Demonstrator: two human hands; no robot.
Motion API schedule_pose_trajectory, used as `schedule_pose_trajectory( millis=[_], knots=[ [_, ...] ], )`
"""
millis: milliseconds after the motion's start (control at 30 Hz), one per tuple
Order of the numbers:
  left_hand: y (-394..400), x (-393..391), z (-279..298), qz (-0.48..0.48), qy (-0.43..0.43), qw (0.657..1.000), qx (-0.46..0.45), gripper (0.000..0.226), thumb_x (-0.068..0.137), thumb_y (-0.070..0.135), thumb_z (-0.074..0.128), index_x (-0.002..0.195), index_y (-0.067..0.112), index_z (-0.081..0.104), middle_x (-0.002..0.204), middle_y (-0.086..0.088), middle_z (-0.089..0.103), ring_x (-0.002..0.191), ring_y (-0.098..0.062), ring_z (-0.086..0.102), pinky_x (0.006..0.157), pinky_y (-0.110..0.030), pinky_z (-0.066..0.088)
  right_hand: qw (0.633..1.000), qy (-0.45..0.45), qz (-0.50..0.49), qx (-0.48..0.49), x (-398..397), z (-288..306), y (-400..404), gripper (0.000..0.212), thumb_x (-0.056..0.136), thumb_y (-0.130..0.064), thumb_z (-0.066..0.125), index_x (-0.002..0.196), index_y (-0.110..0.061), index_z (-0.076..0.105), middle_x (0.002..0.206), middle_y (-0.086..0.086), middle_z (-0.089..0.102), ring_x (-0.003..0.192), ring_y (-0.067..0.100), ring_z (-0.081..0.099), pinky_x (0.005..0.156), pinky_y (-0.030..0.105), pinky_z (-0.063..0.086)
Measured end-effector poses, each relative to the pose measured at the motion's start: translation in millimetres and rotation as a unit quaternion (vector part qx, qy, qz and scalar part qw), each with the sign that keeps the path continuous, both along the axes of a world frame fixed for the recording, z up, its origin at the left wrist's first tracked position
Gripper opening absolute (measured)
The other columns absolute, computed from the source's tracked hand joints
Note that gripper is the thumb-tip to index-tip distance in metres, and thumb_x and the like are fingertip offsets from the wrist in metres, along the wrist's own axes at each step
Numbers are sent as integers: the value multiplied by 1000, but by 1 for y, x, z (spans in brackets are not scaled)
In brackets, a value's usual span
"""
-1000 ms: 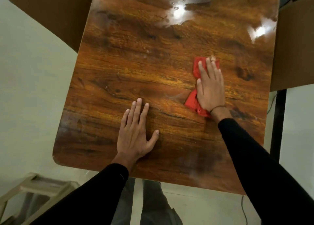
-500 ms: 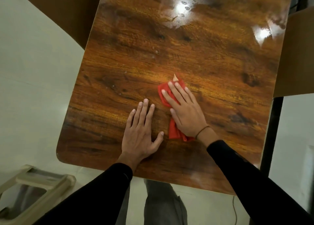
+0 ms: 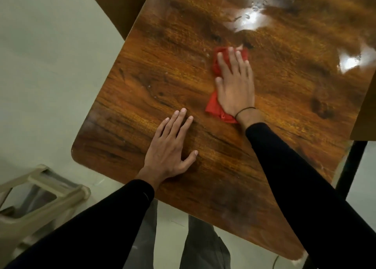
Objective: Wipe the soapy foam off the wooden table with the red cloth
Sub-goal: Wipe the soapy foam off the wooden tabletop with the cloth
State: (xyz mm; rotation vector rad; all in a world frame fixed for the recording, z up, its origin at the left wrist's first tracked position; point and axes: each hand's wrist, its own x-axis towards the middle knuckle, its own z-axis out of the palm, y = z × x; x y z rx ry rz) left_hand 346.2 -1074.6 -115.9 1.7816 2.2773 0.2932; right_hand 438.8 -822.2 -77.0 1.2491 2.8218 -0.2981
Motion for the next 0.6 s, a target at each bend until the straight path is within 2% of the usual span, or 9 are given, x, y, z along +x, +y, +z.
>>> schedule_pose_trajectory(
  millis=[133,300,367,433,600],
  knots=[
    [0,1,2,26,-17,999,24,98,102,66,56,177,15,18,186,-12,7,173,-29,9,139,-43,8,984,-3,177,0,0,-1,-40,69,115,-41,31,180,-26,14,189,9,6,175,30,6,141,53,10],
    [0,5,7,83,-18,996,34,99,102,67,57,176,13,19,185,-14,12,172,-30,15,138,-41,9,942,-1,334,-24,75,-5,-55,70,115,-37,35,181,-26,14,189,7,4,175,27,2,141,53,10],
    [1,4,10,83,-10,996,24,98,101,67,57,175,12,23,183,-15,17,170,-31,19,137,-42,11,944,-9,328,-37,92,-3,-38,69,115,-37,34,181,-29,13,189,3,3,175,25,0,142,52,9],
    [1,3,12,76,5,997,20,96,101,68,56,174,11,28,182,-15,21,169,-32,21,137,-42,11,961,-14,273,-44,92,-2,-18,69,116,-39,32,180,-33,11,189,1,2,175,23,0,141,54,9],
    [0,3,11,77,-7,997,23,95,99,66,60,172,11,33,182,-14,21,170,-32,20,137,-49,19,987,8,158,-21,15,-7,15,67,116,-42,28,180,-27,17,189,6,7,175,28,5,141,52,7]
  ],
)
